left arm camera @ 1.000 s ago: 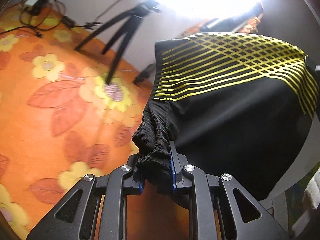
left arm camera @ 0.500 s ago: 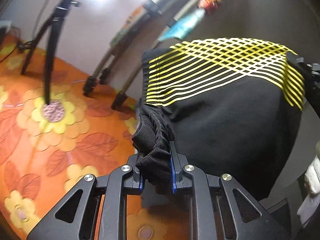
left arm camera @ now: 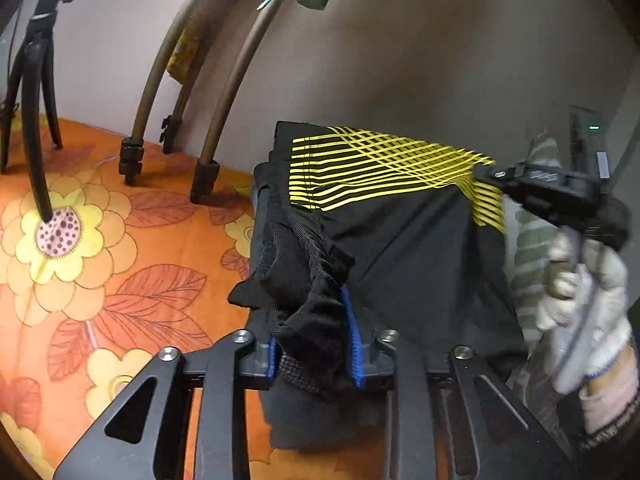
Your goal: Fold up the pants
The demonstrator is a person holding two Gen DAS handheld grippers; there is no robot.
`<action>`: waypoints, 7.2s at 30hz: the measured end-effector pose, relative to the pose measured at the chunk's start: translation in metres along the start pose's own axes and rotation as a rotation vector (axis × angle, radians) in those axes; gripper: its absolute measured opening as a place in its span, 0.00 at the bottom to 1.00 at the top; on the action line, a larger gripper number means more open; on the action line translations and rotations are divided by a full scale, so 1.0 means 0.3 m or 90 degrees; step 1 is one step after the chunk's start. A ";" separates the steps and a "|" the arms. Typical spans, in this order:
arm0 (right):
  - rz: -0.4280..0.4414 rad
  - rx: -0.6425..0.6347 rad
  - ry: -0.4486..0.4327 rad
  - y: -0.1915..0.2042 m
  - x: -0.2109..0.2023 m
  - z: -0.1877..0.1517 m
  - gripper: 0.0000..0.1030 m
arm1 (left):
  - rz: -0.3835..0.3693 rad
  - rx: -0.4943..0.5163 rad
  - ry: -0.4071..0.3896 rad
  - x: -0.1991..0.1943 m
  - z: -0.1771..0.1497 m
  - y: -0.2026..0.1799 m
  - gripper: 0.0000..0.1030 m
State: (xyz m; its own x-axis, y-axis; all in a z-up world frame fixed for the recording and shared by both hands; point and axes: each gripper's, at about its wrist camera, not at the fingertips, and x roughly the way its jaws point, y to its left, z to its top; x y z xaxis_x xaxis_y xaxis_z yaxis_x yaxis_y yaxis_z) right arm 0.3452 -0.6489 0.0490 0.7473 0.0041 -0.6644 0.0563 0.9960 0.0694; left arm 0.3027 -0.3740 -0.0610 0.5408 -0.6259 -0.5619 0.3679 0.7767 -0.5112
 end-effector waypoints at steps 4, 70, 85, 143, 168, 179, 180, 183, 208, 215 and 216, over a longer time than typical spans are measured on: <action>-0.010 0.003 0.017 -0.019 0.093 -0.027 0.09 | 0.024 0.046 -0.009 -0.061 0.026 0.020 0.47; -0.035 0.087 -0.042 0.034 -0.552 -0.549 0.37 | 0.058 0.212 0.033 -0.239 0.214 -0.174 0.47; -0.109 0.027 -0.102 0.347 -0.789 -0.655 0.42 | 0.033 0.203 -0.008 -0.655 -0.006 -0.140 0.60; -0.164 0.047 -0.157 0.569 -0.749 -0.855 0.93 | 0.122 0.239 -0.088 -0.929 -0.310 0.017 0.84; -0.160 0.049 -0.158 0.566 -0.752 -0.853 0.93 | 0.127 0.238 -0.079 -0.924 -0.321 0.020 0.84; -0.160 0.049 -0.158 0.566 -0.752 -0.853 0.93 | 0.126 0.237 -0.078 -0.923 -0.321 0.020 0.84; -0.159 0.049 -0.158 0.566 -0.752 -0.853 0.93 | 0.126 0.237 -0.077 -0.923 -0.321 0.020 0.84; -0.160 0.049 -0.159 0.566 -0.753 -0.854 0.93 | 0.126 0.238 -0.078 -0.924 -0.322 0.019 0.84; -0.161 0.052 -0.159 0.567 -0.759 -0.852 0.93 | 0.120 0.240 -0.075 -0.926 -0.334 0.014 0.84; -0.161 0.053 -0.160 0.568 -0.760 -0.855 0.93 | 0.120 0.240 -0.076 -0.926 -0.332 0.015 0.84; -0.161 0.053 -0.160 0.568 -0.760 -0.855 0.93 | 0.121 0.240 -0.078 -0.926 -0.334 0.015 0.84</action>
State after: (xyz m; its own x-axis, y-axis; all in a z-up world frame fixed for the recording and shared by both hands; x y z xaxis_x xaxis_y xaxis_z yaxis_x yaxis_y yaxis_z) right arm 0.0148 -0.4572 0.0215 0.8415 -0.2738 -0.4658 0.3058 0.9521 -0.0072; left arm 0.0784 -0.2036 0.0277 0.7022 -0.4748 -0.5305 0.4917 0.8623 -0.1209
